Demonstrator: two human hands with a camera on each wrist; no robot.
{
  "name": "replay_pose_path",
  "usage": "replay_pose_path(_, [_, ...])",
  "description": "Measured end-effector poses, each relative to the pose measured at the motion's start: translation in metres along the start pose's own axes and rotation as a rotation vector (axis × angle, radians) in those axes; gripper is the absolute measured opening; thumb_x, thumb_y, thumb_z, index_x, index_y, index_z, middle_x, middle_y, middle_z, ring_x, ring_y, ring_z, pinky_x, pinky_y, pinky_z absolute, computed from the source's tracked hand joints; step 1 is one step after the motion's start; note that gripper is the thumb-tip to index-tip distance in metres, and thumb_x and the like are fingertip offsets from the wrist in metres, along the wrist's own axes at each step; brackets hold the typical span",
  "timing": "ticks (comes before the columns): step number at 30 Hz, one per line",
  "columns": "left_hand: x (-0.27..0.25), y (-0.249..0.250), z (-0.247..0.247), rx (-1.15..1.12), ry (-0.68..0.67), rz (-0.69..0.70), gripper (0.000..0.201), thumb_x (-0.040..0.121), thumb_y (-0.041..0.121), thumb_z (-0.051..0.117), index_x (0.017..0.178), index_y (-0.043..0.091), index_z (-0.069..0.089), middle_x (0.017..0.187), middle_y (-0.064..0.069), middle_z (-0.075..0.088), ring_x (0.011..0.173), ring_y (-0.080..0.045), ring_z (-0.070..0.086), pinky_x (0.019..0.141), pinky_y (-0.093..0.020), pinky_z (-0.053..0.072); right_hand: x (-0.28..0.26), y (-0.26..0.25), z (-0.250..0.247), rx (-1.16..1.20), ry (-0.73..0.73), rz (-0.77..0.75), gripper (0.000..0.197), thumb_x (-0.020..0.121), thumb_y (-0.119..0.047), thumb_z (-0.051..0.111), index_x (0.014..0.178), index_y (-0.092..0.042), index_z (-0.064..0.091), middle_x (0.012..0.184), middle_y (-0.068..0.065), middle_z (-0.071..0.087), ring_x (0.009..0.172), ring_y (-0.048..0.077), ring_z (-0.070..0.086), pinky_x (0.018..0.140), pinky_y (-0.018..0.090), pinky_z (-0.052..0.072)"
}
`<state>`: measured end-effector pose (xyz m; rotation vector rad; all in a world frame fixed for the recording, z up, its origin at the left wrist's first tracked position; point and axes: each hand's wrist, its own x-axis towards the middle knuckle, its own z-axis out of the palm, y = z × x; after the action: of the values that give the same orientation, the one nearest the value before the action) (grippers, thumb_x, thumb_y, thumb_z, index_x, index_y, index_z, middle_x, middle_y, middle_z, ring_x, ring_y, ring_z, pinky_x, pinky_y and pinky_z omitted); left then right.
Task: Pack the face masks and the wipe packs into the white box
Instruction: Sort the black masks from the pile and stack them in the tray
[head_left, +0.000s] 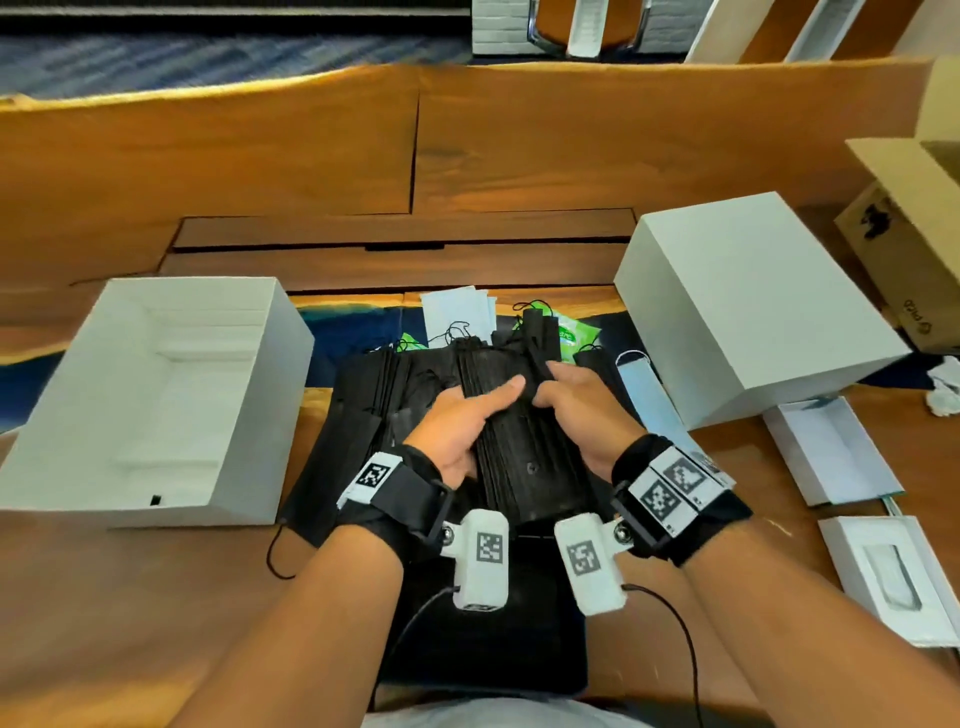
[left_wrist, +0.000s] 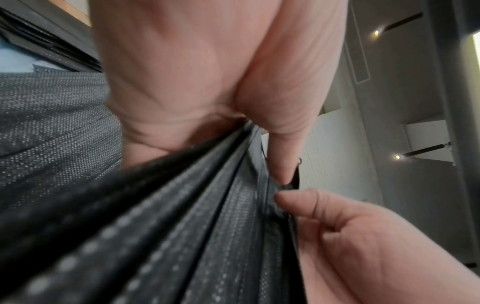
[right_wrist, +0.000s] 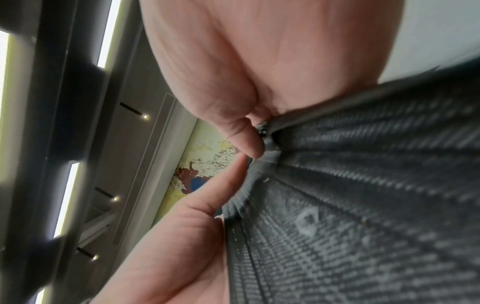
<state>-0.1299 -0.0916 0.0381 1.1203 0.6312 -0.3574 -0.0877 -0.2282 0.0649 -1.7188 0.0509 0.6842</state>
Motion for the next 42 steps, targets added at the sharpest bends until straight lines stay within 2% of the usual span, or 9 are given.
replay_pose_path(6, [-0.006, 0.007, -0.02, -0.162, 0.091, 0.062, 0.037, 0.088, 0.003, 0.067, 0.122, -0.009, 0.061, 0.117, -0.026, 0.067, 0.108, -0.039, 0.066, 0.091, -0.051, 0.055, 0.002, 0.002, 0.01, -0.049, 0.083, -0.021, 0.034, 0.098, -0.022, 0.049, 0.132, -0.017, 0.053, 0.122, -0.002, 0.057, 0.111, 0.013, 0.055, 0.091, 0.025, 0.046])
replay_pose_path(14, [-0.015, 0.007, -0.039, -0.341, 0.15, 0.095, 0.053, 0.079, 0.008, 0.073, 0.128, -0.004, 0.057, 0.115, -0.026, 0.068, 0.103, -0.041, 0.068, 0.085, -0.058, 0.055, -0.012, 0.017, 0.024, 0.162, -0.108, 0.037, 0.026, 0.088, -0.007, 0.066, 0.114, -0.004, 0.066, 0.111, 0.016, 0.071, 0.104, 0.031, 0.068, 0.092, 0.046, 0.055])
replay_pose_path(18, [-0.018, 0.007, -0.049, -0.422, 0.113, 0.142, 0.039, 0.088, 0.005, 0.066, 0.126, -0.002, 0.059, 0.12, -0.026, 0.066, 0.109, -0.041, 0.065, 0.093, -0.061, 0.05, -0.019, 0.013, 0.027, 0.275, -0.209, 0.082, 0.03, 0.091, -0.003, 0.06, 0.121, -0.003, 0.061, 0.115, 0.018, 0.069, 0.103, 0.033, 0.068, 0.083, 0.046, 0.058])
replay_pose_path(24, [-0.032, -0.003, -0.043, -0.414, 0.155, 0.122, 0.037, 0.088, 0.005, 0.067, 0.123, -0.003, 0.061, 0.118, -0.026, 0.067, 0.108, -0.04, 0.066, 0.091, -0.061, 0.051, -0.023, 0.014, 0.054, 0.127, -0.18, -0.011, 0.035, 0.09, 0.001, 0.06, 0.125, -0.004, 0.058, 0.119, 0.017, 0.067, 0.11, 0.031, 0.065, 0.094, 0.043, 0.053])
replay_pose_path(28, [-0.04, 0.006, -0.059, -0.343, 0.141, 0.153, 0.031, 0.087, 0.001, 0.066, 0.116, -0.006, 0.064, 0.112, -0.024, 0.069, 0.1, -0.036, 0.069, 0.079, -0.046, 0.06, -0.029, 0.009, 0.045, -0.111, -0.175, -0.032, 0.033, 0.082, 0.003, 0.071, 0.112, -0.008, 0.067, 0.107, 0.009, 0.073, 0.1, 0.024, 0.07, 0.086, 0.036, 0.057])
replay_pose_path(31, [-0.048, 0.011, -0.087, -0.058, 0.162, 0.204, 0.022, 0.084, -0.003, 0.069, 0.102, 0.009, 0.063, 0.098, -0.017, 0.069, 0.09, -0.029, 0.068, 0.077, -0.041, 0.059, -0.033, 0.008, 0.023, -0.343, -0.273, 0.002, 0.029, 0.081, -0.002, 0.074, 0.108, -0.011, 0.068, 0.1, 0.003, 0.075, 0.091, 0.017, 0.072, 0.08, 0.029, 0.059])
replay_pose_path(36, [-0.065, -0.008, -0.111, 0.576, -0.006, 0.041, 0.029, 0.08, -0.001, 0.075, 0.104, 0.008, 0.06, 0.091, -0.013, 0.06, 0.083, -0.031, 0.064, 0.062, -0.039, 0.057, -0.04, 0.025, 0.006, -0.626, -0.347, 0.026, 0.038, 0.083, -0.02, 0.075, 0.119, -0.012, 0.066, 0.116, 0.0, 0.07, 0.11, 0.016, 0.064, 0.104, 0.039, 0.046])
replay_pose_path(39, [-0.075, -0.019, -0.108, 0.94, -0.106, -0.023, 0.028, 0.08, 0.005, 0.077, 0.103, 0.005, 0.061, 0.08, -0.006, 0.062, 0.06, -0.019, 0.062, 0.05, -0.025, 0.049, -0.047, 0.04, 0.009, -0.717, -0.412, 0.038, 0.024, 0.083, -0.012, 0.074, 0.107, -0.009, 0.071, 0.102, 0.004, 0.074, 0.095, 0.018, 0.069, 0.095, 0.041, 0.053])
replay_pose_path(42, [-0.079, -0.031, -0.103, 1.147, -0.11, -0.038, 0.019, 0.08, 0.012, 0.079, 0.094, 0.009, 0.067, 0.081, -0.006, 0.068, 0.063, -0.013, 0.065, 0.061, -0.025, 0.054, -0.054, 0.056, 0.019, -0.879, -0.51, 0.022, 0.013, 0.083, -0.012, 0.074, 0.095, -0.011, 0.073, 0.093, 0.006, 0.076, 0.089, 0.02, 0.071, 0.087, 0.041, 0.056])
